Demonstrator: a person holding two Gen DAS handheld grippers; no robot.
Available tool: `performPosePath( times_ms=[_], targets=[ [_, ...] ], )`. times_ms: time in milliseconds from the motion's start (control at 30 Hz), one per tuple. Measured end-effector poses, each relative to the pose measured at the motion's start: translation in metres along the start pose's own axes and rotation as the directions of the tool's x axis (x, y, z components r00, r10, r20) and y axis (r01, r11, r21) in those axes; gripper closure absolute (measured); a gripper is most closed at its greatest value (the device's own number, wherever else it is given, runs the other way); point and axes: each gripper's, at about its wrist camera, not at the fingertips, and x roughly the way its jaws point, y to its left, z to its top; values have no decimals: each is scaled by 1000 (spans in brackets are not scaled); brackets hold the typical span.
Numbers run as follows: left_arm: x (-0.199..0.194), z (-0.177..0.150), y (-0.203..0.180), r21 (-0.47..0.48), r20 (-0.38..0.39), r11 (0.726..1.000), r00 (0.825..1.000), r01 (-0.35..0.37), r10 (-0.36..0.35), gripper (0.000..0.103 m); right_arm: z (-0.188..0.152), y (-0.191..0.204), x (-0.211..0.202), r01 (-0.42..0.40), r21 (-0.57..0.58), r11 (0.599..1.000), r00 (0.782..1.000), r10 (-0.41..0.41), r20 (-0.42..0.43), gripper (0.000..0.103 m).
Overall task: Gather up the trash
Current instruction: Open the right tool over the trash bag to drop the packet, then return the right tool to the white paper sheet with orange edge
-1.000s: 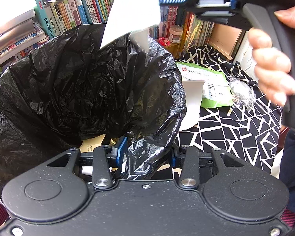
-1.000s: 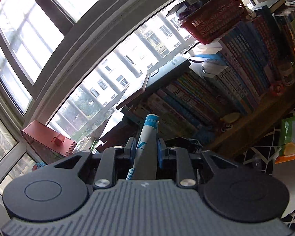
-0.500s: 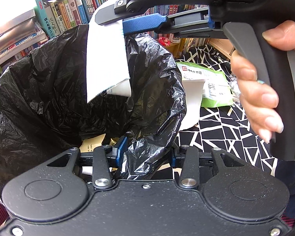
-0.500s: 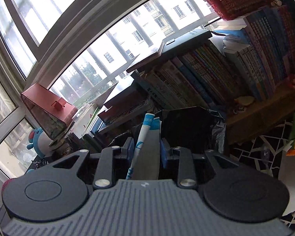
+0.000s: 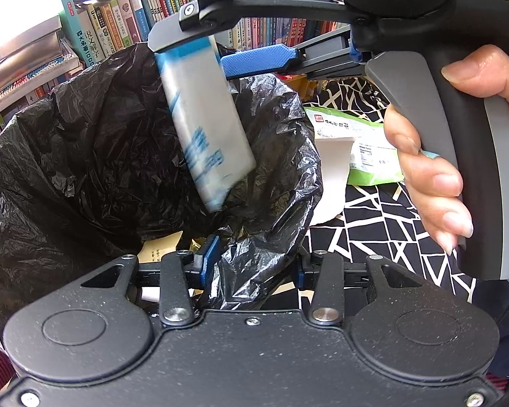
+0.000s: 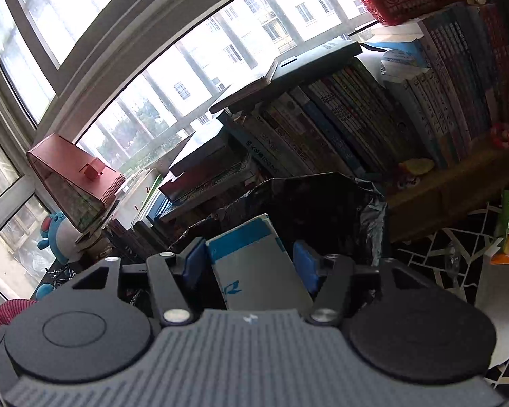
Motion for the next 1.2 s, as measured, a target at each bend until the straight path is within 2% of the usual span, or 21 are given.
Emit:
performPosePath(
  times_ms=[367, 733, 900, 1033, 1200],
  targets=[
    [0, 0, 1, 1, 1, 1000, 1000, -4, 4, 61, 4, -6, -7, -6, 20, 1000, 999, 5, 36, 14],
    [0, -1, 1, 1, 1, 1000, 1000, -4, 4, 61, 11, -16, -24, 23, 37, 999, 992, -28, 122, 13],
    [0, -1, 1, 1, 1, 1000, 1000, -4, 4, 60, 11, -25, -24, -16, 91, 996, 992, 4, 126, 13],
    [0, -1, 1, 2, 1, 1000, 1000, -4, 4, 60, 10, -37, -25, -57, 169, 984, 990, 34, 137, 8],
    [1, 0, 1, 2, 1, 1000, 1000, -4, 4, 60, 11, -42, -29, -57, 194, 979, 988, 27, 153, 7]
  ],
)
